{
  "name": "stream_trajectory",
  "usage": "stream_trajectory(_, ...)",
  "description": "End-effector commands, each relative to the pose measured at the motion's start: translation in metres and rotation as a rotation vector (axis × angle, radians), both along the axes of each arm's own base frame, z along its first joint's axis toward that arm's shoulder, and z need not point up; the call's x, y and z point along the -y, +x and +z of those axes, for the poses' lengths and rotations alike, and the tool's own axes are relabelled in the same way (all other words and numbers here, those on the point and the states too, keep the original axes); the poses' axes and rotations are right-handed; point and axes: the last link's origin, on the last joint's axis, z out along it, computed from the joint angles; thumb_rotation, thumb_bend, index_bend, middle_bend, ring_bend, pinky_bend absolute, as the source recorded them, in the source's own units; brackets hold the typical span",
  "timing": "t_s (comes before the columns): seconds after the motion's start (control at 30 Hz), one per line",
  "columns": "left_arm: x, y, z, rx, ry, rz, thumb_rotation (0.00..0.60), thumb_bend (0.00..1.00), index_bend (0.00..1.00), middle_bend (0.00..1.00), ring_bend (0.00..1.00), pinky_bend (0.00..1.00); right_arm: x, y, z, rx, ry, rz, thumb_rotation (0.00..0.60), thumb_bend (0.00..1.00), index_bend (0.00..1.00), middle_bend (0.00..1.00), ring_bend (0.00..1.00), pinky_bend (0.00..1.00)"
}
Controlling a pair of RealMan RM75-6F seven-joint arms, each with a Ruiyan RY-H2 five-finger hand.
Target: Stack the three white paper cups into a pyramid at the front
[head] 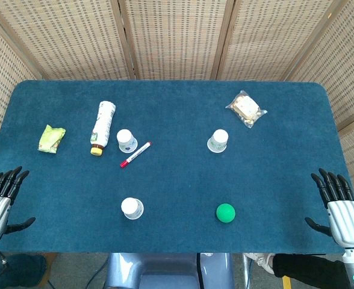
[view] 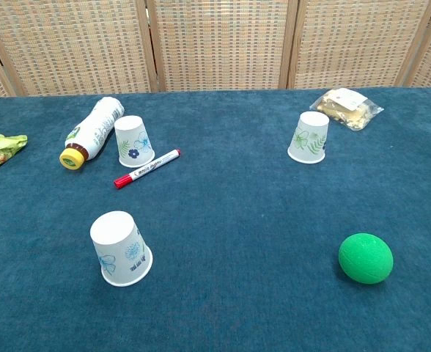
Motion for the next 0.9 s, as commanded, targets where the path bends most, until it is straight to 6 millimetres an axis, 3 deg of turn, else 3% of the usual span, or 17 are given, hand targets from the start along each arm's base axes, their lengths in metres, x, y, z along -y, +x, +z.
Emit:
stream_trajectory(0.03,0.000,0.000,0.000,0.000,0.000,0.001,0.600,0.03,0.00,0.00,0.00,0.00,0.000,0.000,-0.001,-0.001,0.002,-0.001,0.600,0.00,0.00,0.00,0.00,0.00)
stream_trajectory(0.3,-0.001,0.001,-0.001,0.000,0.002,-0.002,0.600,0.03,0.00,0.00,0.00,0.00,0.005,-0.001,-0.005,-0.004,0.015,-0.010,0.600,0.00,0.00,0.00,0.00,0.00)
stream_trajectory(0.43,-0.004,0.000,-0.001,0.000,0.008,0.003,0.600,0.03,0.00,0.00,0.00,0.00,0.024,0.003,-0.008,-0.020,0.052,0.013,0.600,0.00,0.00,0.00,0.00,0.00)
stream_trajectory(0.7,-0.017,-0.004,-0.004,-0.004,0.014,0.040,0.600,0.03,0.00,0.00,0.00,0.00,0.135,0.041,-0.017,-0.023,0.224,0.059,0.600,0.00,0.00,0.00,0.00,0.00)
stream_trajectory(0.8,-0.022,-0.005,-0.007,-0.007,0.011,0.060,0.600,0.03,0.00,0.00,0.00,0.00,0.180,0.064,-0.031,0.009,0.295,0.050,0.600,0.00,0.00,0.00,0.00,0.00)
stream_trajectory(0.87,-0.028,-0.008,-0.009,-0.015,0.017,0.087,0.600,0.03,0.00,0.00,0.00,0.00,0.227,0.096,-0.055,0.063,0.381,0.037,0.600,0.00,0.00,0.00,0.00,0.00)
stream_trajectory(0.9,-0.030,-0.008,-0.010,-0.020,0.020,0.095,0.600,0.03,0.00,0.00,0.00,0.00,0.240,0.102,-0.061,0.056,0.399,0.025,0.600,0.00,0.00,0.00,0.00,0.00)
